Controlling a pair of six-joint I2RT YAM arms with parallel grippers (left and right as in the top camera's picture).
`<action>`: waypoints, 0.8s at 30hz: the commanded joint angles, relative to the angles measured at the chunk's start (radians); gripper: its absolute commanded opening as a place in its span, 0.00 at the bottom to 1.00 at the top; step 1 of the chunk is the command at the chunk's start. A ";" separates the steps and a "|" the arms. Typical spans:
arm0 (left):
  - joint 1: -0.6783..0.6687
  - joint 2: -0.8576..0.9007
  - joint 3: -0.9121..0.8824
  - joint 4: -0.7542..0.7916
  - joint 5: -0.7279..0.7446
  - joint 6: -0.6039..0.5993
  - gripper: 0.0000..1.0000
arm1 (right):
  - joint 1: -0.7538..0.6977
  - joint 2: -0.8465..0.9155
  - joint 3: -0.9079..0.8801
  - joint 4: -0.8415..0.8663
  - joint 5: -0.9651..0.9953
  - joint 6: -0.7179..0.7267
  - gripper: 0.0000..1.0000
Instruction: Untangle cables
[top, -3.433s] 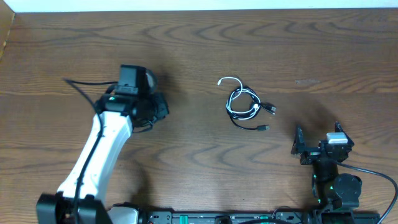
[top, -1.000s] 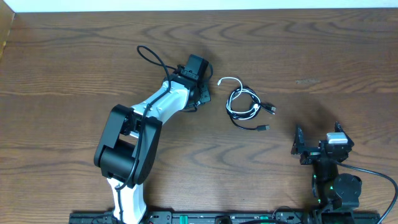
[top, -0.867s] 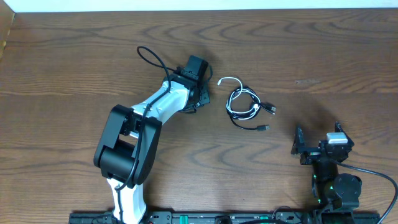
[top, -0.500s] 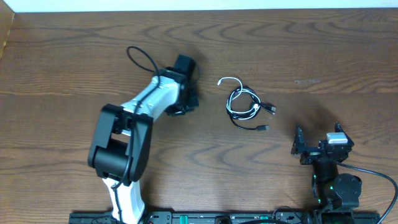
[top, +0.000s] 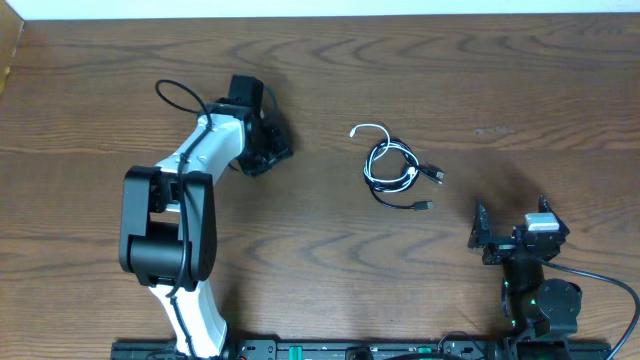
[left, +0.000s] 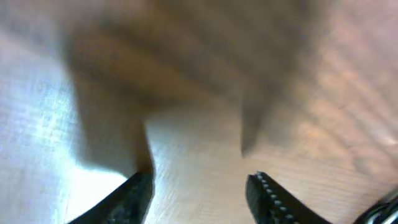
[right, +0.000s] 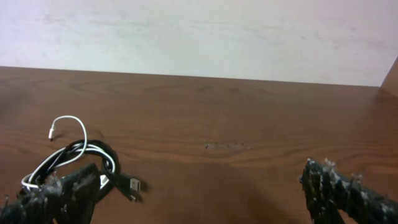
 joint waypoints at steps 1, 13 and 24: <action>-0.010 -0.022 0.010 0.032 0.023 0.005 0.59 | 0.006 -0.003 -0.001 -0.005 0.001 0.006 0.99; -0.025 -0.022 0.009 0.023 -0.064 0.039 0.61 | 0.006 -0.003 -0.001 -0.005 0.001 0.006 0.99; -0.025 -0.022 0.000 0.023 -0.064 0.039 0.62 | 0.006 -0.003 -0.001 -0.005 0.001 0.006 0.99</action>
